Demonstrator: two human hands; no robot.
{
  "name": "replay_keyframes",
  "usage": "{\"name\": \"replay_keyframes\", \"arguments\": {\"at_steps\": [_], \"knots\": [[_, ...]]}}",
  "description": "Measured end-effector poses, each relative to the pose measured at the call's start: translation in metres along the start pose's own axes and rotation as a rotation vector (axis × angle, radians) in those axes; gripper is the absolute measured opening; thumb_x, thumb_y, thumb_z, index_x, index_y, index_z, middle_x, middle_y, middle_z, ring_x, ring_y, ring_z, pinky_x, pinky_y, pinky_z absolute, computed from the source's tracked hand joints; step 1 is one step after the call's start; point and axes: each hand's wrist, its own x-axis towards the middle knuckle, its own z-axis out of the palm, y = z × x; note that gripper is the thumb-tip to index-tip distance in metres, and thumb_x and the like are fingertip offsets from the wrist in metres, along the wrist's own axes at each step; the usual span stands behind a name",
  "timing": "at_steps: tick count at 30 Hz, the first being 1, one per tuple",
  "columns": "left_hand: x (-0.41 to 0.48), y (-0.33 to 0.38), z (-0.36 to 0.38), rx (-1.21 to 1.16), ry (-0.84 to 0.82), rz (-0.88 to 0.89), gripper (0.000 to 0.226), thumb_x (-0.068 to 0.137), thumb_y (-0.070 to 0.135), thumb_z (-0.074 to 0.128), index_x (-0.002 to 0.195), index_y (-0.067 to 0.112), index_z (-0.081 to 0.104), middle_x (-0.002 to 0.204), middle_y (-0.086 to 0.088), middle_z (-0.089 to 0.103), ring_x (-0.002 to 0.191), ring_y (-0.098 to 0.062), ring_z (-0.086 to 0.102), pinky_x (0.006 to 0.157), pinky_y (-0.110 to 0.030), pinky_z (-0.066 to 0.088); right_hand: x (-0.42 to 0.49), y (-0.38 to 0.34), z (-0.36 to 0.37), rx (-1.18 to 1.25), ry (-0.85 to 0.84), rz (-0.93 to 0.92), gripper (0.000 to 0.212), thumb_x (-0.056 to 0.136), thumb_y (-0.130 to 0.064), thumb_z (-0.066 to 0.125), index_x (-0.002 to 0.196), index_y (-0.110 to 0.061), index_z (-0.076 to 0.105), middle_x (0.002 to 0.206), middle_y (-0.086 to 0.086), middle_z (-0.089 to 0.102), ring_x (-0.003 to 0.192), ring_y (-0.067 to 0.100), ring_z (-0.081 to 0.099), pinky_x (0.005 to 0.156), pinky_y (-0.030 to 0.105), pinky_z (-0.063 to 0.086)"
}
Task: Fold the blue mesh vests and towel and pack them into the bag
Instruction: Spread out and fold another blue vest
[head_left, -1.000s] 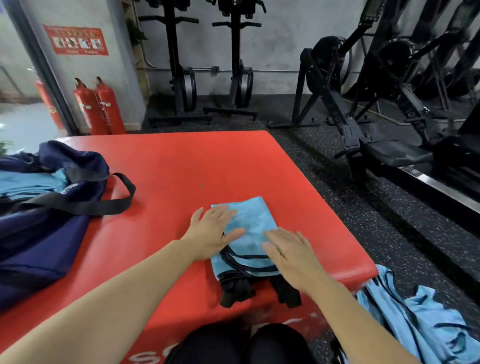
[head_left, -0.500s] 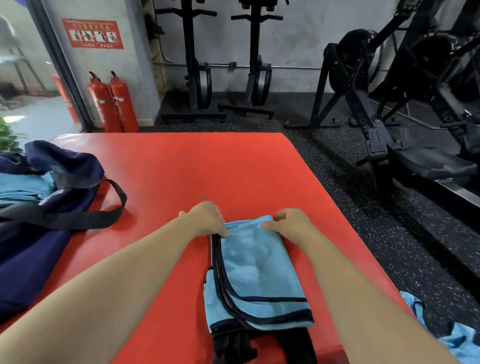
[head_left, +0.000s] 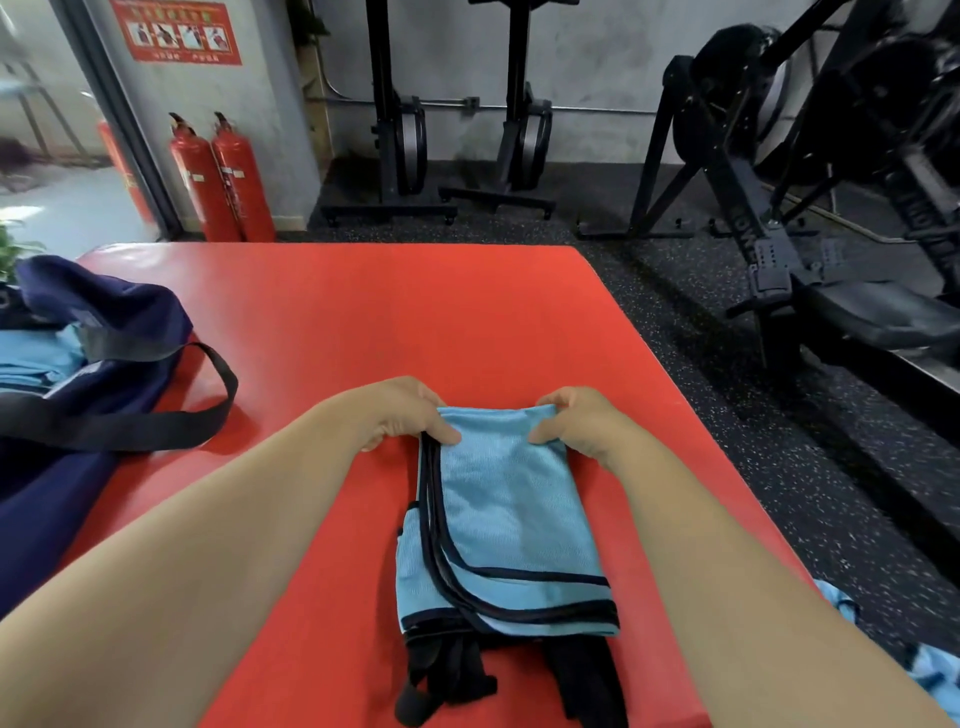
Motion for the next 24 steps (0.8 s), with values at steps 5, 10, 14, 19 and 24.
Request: {"name": "replay_keyframes", "arguments": {"at_steps": [5,10,14,19,24], "knots": [[0.002,0.002,0.002,-0.069,0.035,0.009,0.042,0.078,0.022,0.081,0.116,0.008,0.068,0.104,-0.004,0.069,0.095,-0.017,0.059,0.099,-0.035,0.039,0.002,0.008,0.003,-0.034,0.113,-0.020,0.046,0.041,-0.033,0.080,0.085,-0.025,0.066,0.094,-0.003,0.070,0.092,0.021,0.067,0.096,0.046,0.050],[0.002,0.015,0.005,0.147,0.081,0.149,0.038,0.071,0.051,0.082,0.080,0.015,0.073,0.077,0.007,0.065,0.081,-0.012,0.058,0.076,-0.027,0.047,-0.011,0.010,0.002,-0.274,0.272,-0.209,0.062,0.075,-0.026,0.075,0.132,-0.021,0.052,0.114,0.000,0.060,0.110,0.021,0.055,0.098,0.040,0.044],[0.007,0.023,0.019,0.354,0.106,0.266,0.050,0.072,0.062,0.075,0.078,0.013,0.069,0.065,0.005,0.053,0.066,-0.016,0.050,0.064,-0.028,0.041,-0.050,0.016,0.010,-0.597,0.388,-0.522,0.035,0.076,-0.041,0.067,0.109,-0.028,0.066,0.107,-0.008,0.062,0.107,0.019,0.051,0.089,0.037,0.037],[0.007,0.020,0.023,0.284,0.055,0.334,0.041,0.082,0.041,0.076,0.062,0.014,0.052,0.056,0.002,0.036,0.052,-0.014,0.033,0.049,-0.027,0.025,-0.087,0.051,0.012,-0.616,0.161,-0.633,0.047,0.067,-0.069,0.051,0.094,-0.039,0.075,0.108,-0.023,0.062,0.107,-0.002,0.042,0.090,0.014,0.019],[-0.001,0.022,0.019,0.200,0.097,0.435,0.026,0.083,0.031,0.077,0.073,0.009,0.068,0.063,-0.002,0.048,0.054,-0.011,0.040,0.050,-0.024,0.030,-0.093,0.062,0.010,-0.633,0.071,-0.630,0.061,0.066,-0.076,0.043,0.111,-0.045,0.070,0.125,-0.034,0.041,0.117,-0.008,0.030,0.096,0.010,0.013]]}}
